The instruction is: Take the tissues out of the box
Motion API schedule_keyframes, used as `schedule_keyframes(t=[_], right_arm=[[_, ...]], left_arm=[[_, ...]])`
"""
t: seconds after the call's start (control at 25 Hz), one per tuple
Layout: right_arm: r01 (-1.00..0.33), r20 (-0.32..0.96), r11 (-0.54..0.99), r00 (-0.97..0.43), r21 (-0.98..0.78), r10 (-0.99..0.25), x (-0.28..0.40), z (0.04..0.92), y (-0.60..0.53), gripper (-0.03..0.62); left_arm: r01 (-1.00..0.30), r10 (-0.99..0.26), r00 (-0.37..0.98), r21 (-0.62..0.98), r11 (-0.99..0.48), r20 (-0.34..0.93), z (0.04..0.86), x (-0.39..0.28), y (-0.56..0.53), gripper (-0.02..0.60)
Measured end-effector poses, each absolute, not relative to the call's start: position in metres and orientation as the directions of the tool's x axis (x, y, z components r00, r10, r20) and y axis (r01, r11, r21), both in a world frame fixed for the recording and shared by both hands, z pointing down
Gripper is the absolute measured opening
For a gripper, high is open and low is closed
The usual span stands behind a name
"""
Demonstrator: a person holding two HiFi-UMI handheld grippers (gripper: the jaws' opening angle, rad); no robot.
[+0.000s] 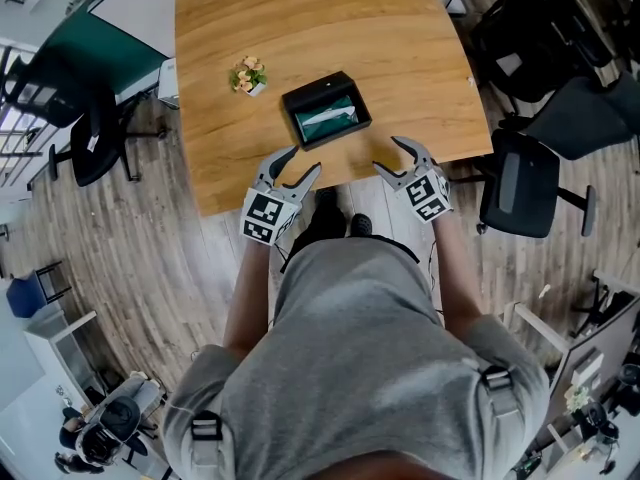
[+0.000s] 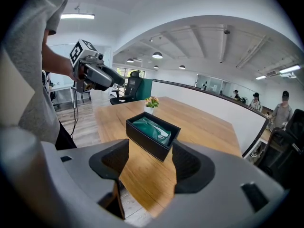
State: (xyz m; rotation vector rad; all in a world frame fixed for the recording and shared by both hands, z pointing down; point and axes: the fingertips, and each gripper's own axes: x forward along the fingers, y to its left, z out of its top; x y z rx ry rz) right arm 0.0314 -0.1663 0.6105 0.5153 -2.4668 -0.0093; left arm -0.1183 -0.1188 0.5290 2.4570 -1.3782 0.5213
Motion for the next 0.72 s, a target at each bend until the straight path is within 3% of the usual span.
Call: schedule_keyframes(t=[0.72], right_arm=[[-0.465,0.594,0.873,-0.664,0.148,-0.455,0.002,0.62,-0.202,0.291]], left_arm=[[-0.753,-0.65,0.608,0.071,-0.655,0.456,0.558,-0.136,-0.186,0.238]])
